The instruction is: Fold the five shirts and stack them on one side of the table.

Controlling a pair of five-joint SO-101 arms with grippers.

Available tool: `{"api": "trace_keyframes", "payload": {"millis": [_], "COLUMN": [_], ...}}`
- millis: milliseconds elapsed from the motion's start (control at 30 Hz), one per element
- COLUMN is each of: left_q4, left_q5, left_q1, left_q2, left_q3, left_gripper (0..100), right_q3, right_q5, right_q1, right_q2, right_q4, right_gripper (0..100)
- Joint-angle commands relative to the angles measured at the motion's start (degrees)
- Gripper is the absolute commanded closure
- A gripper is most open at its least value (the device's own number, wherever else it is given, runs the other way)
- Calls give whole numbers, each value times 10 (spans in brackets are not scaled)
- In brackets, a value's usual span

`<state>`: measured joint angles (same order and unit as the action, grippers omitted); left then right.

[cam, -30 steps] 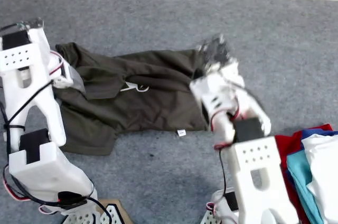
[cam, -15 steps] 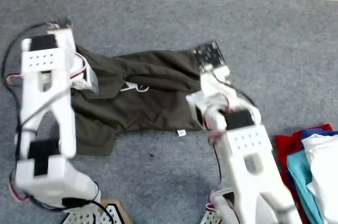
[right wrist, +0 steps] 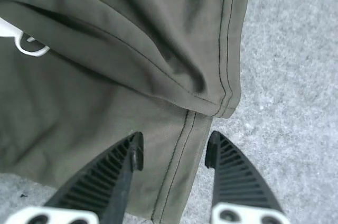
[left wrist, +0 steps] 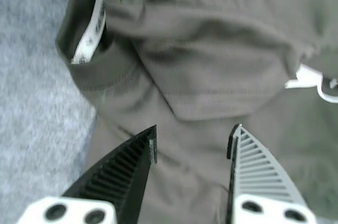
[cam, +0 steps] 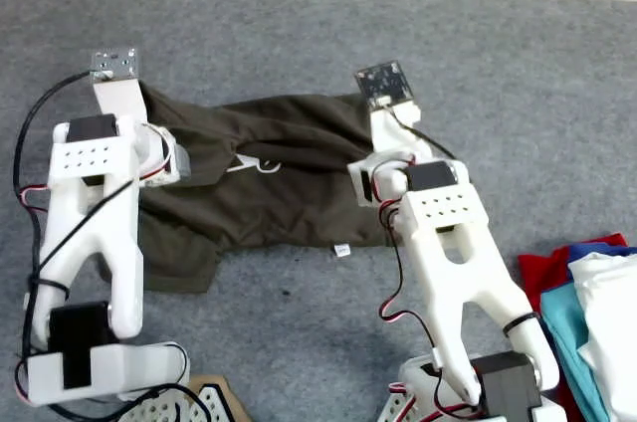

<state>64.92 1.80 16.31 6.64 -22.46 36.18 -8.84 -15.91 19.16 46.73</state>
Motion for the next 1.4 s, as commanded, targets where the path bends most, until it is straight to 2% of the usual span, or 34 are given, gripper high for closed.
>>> {"api": "trace_keyframes", "payload": {"millis": [0, 367, 567, 667, 833, 1100, 1367], "left_q4": [-49, -52, -49, -49, -52, -52, -15], "left_q5": [-4, -3, -3, -3, -4, -4, -4], "left_q1": [-7, -10, -11, -11, -11, -11, -17], "left_q2": [-42, -188, -240, -249, -250, -248, -254], "left_q3": [15, 135, 172, 175, 175, 178, 211], "left_gripper": [765, 766, 769, 786, 923, 930, 930], "right_q3": [-6, -5, 27, 29, 29, 29, 29], "right_q5": [7, 6, 6, 8, 10, 11, 11], "right_q1": [7, 7, 9, 9, 7, 7, 7], "right_q2": [4, 1, 0, 0, 0, 0, 0], "right_q4": [-15, -17, -62, -67, -67, -67, -67], "right_gripper": [800, 800, 800, 800, 800, 800, 800]}}
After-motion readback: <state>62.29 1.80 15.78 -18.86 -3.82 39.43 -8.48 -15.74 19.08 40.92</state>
